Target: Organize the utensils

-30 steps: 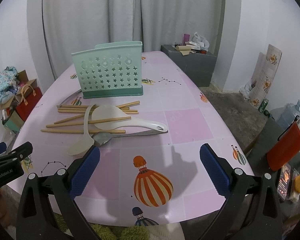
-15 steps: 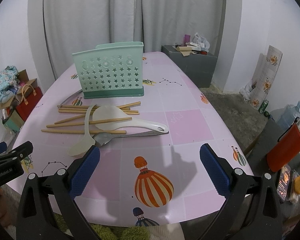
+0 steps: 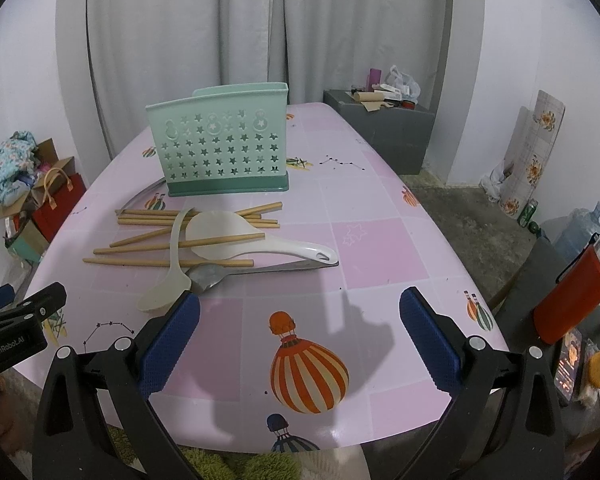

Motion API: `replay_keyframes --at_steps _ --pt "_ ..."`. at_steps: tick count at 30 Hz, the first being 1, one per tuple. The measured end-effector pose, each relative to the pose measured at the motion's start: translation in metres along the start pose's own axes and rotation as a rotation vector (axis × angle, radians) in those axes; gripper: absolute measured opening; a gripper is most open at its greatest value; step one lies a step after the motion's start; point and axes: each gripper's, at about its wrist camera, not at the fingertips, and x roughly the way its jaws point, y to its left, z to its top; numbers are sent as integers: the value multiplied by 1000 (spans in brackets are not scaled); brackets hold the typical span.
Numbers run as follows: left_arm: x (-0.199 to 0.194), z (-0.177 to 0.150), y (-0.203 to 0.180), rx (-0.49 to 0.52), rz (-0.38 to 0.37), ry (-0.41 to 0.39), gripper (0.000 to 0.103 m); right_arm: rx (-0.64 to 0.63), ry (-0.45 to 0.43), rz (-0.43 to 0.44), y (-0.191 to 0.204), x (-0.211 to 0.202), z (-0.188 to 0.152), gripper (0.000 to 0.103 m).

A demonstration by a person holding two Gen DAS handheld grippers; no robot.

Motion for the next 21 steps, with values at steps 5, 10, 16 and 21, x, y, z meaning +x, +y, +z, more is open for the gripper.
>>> replay_keyframes --at_steps 5,10,16,21 --pt "0 0 0 0 0 0 96 2 0 -1 0 0 0 97" --pt "0 0 0 -3 -1 0 96 1 -2 -1 1 0 1 97" --pt "0 0 1 -4 -3 -1 96 4 -1 -2 0 0 1 97" --pt "2 -2 2 -8 -14 6 96 -2 2 1 0 1 1 97"
